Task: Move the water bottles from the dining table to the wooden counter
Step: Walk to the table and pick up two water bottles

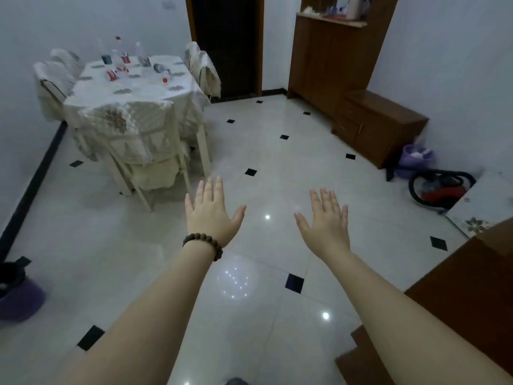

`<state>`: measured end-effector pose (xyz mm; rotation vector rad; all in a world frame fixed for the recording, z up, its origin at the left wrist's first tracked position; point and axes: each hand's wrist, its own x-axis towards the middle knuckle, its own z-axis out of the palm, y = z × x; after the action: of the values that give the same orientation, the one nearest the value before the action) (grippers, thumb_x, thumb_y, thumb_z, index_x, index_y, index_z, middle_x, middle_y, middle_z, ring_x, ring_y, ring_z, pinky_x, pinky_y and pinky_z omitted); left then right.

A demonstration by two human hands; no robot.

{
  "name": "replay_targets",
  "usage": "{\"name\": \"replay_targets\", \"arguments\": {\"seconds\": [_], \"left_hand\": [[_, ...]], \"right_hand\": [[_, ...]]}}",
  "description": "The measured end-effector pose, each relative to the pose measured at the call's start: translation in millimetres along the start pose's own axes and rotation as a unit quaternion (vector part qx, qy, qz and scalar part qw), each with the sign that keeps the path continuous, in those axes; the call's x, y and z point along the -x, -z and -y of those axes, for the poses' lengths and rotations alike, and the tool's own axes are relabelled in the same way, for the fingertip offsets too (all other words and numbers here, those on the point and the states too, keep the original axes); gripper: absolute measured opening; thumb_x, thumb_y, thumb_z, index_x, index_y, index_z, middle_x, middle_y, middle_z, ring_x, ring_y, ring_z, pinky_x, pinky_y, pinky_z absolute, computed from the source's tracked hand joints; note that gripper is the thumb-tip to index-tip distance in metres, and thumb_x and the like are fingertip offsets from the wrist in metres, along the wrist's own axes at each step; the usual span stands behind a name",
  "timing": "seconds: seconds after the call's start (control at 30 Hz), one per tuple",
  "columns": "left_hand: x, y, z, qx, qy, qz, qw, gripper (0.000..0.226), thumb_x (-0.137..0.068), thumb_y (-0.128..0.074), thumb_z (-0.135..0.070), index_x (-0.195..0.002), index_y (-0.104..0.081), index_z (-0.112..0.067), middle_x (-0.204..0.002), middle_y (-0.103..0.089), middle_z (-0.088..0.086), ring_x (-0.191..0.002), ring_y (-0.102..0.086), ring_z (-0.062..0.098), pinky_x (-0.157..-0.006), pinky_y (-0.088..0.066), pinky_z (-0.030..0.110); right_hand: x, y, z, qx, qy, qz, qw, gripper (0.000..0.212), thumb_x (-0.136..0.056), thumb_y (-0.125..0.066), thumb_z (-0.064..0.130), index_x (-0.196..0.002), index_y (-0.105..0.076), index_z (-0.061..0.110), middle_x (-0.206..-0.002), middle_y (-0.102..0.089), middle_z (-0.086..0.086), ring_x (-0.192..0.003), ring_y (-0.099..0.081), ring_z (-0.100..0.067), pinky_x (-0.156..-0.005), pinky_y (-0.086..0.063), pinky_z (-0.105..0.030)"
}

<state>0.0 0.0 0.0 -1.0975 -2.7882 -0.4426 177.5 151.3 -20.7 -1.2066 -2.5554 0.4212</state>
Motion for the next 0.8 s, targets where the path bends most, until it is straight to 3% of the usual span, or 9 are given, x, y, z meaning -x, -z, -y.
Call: {"name": "replay_targets", "arguments": {"seconds": [0.33,0.8], "left_hand": [[-105,-52,-10,-0.002,-0.002,-0.005,1.0,0.081,-0.091,-0.031,-0.061,-0.153,-0.004,-0.018,-0.16,-0.01,0.001,-0.147,-0.002,0.018,-0.118,-0.001,0.046],[-398,-111,-32,-0.007,0.002,0.013,1.0,0.08,-0.09,-0.032,-0.061,-0.153,-0.006,-0.018,-0.159,-0.012,0.003,-0.147,-0.004,0.02,-0.118,-0.005,0.047]], "right_hand": [[-108,-30,-17,0.02,-0.003,0.002,1.0,0.068,-0.096,-0.032,0.053,-0.153,-0.009,0.022,-0.162,-0.002,-0.002,-0.148,0.009,-0.016,-0.119,0.009,-0.044],[-413,-53,-6,0.036,-0.01,0.006,0.999,0.066,-0.097,-0.031,0.051,-0.153,-0.011,0.021,-0.162,-0.003,-0.003,-0.149,0.008,-0.017,-0.119,0.008,-0.044]]}}
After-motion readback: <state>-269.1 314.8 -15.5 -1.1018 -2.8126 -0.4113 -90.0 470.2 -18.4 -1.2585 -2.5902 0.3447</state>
